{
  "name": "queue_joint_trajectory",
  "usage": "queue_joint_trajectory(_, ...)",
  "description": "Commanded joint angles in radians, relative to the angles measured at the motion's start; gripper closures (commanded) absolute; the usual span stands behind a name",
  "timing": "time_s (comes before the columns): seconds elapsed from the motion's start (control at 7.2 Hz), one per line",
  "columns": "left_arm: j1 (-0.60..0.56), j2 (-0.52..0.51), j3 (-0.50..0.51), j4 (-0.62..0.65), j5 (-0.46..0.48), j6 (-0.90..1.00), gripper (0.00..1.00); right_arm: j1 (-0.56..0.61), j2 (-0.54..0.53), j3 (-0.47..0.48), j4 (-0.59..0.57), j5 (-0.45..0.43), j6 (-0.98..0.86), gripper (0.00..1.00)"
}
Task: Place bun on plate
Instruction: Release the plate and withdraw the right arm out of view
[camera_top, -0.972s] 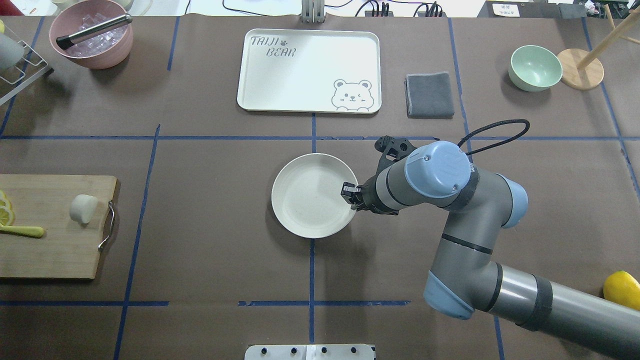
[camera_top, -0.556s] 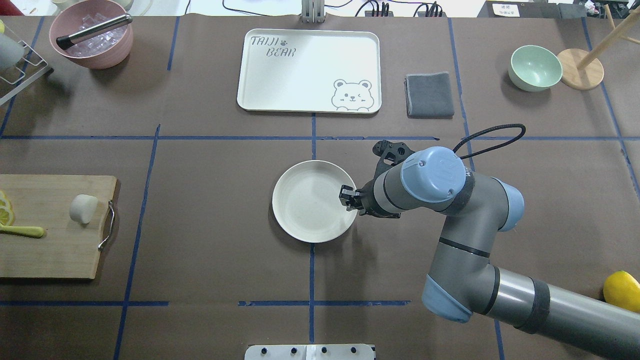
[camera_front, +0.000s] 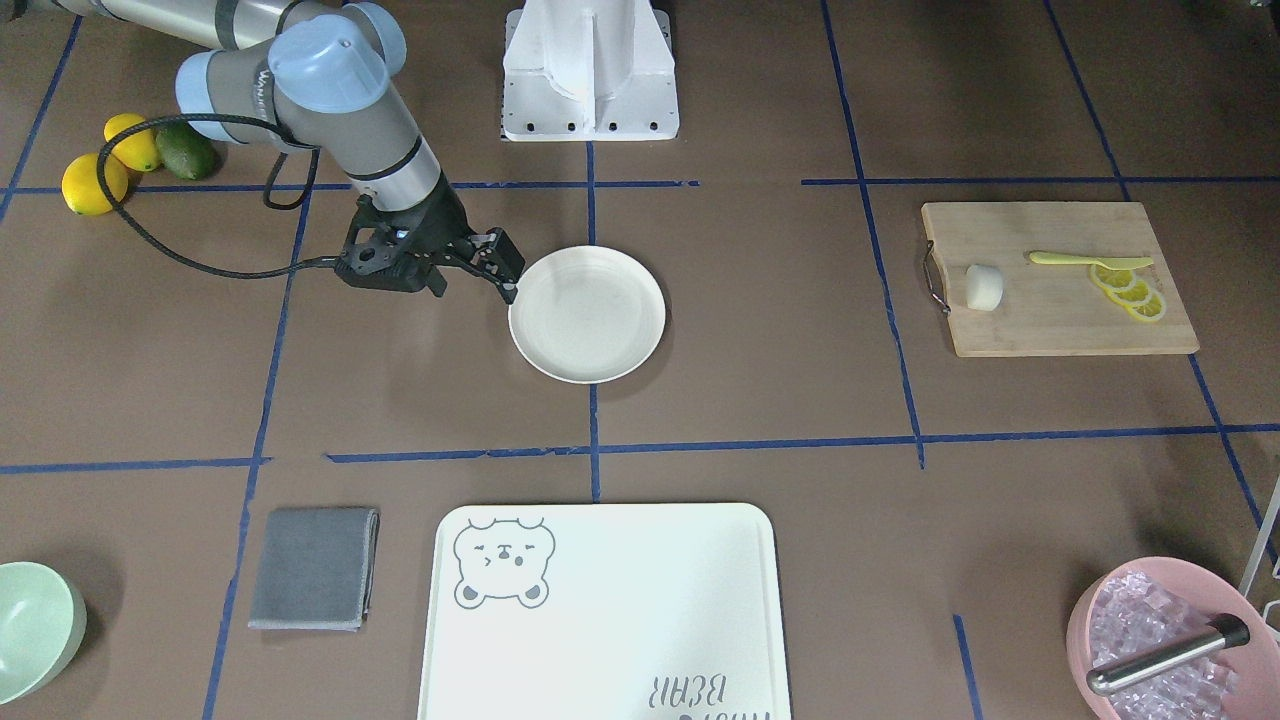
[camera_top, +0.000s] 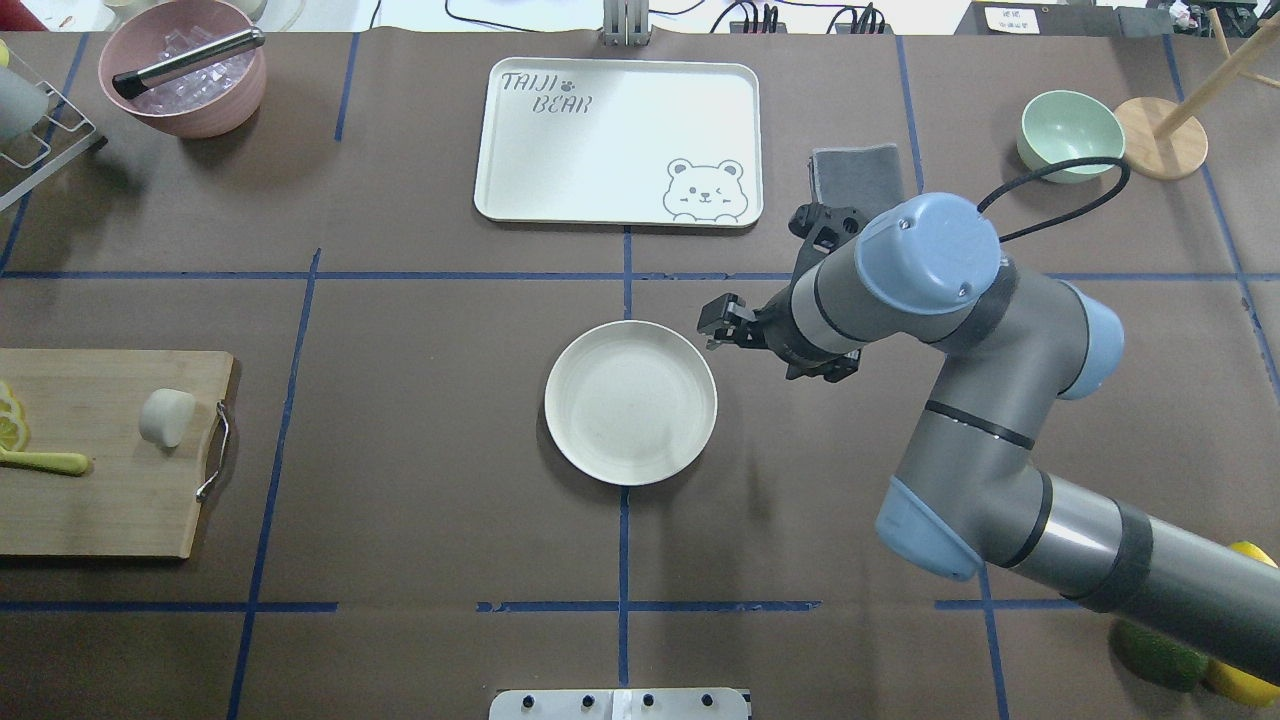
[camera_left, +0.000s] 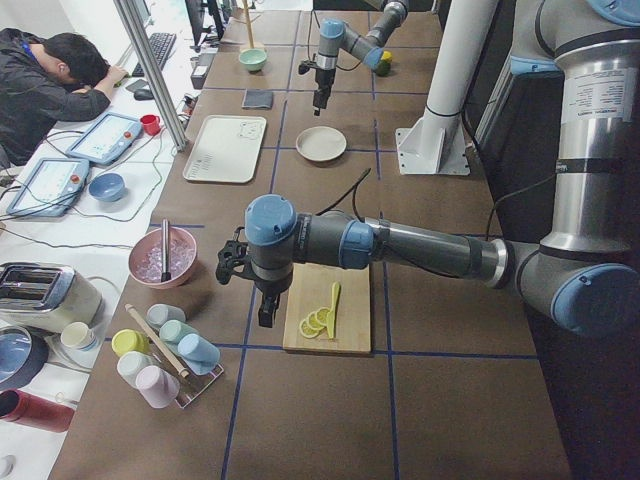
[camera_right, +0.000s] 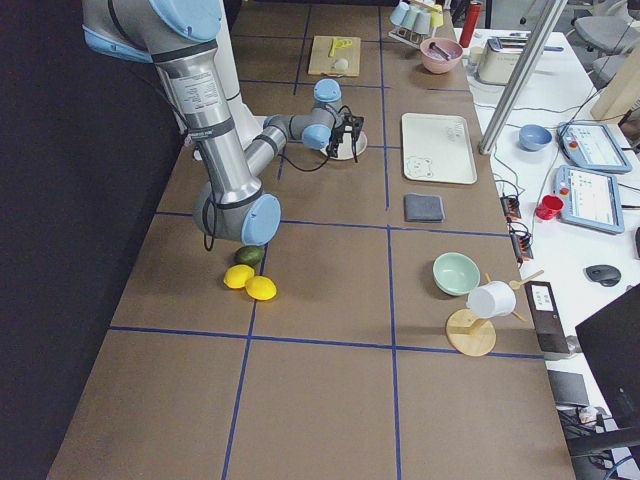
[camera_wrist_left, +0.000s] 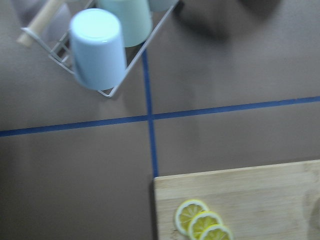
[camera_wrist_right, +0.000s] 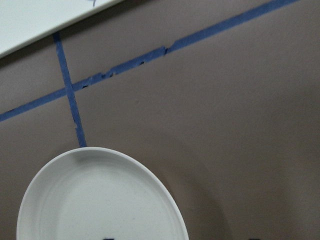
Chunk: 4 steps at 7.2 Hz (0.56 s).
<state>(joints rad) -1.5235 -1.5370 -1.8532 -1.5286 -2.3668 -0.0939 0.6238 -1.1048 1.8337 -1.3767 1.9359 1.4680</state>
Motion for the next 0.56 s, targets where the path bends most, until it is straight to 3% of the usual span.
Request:
queue_joint_trajectory(0.0,0.147,0.029,-0.151,-0.011,0.024,-0.277,0.00,0.118,-0.004,0.108,-0.285,0.014,-0.317,0.00)
queue_joint_trajectory(0.14,0.211,0.050,-0.196,-0.048,0.026,-0.408,0.00,0.184,-0.015,0.143,-0.368,0.029,-0.474,0.00)
queue_joint_trajectory(0.42,0.334,0.124,-0.198,-0.283,0.085,-0.612,0.00,0.363,-0.126,0.170,-0.400,0.173,-0.762,0.00)
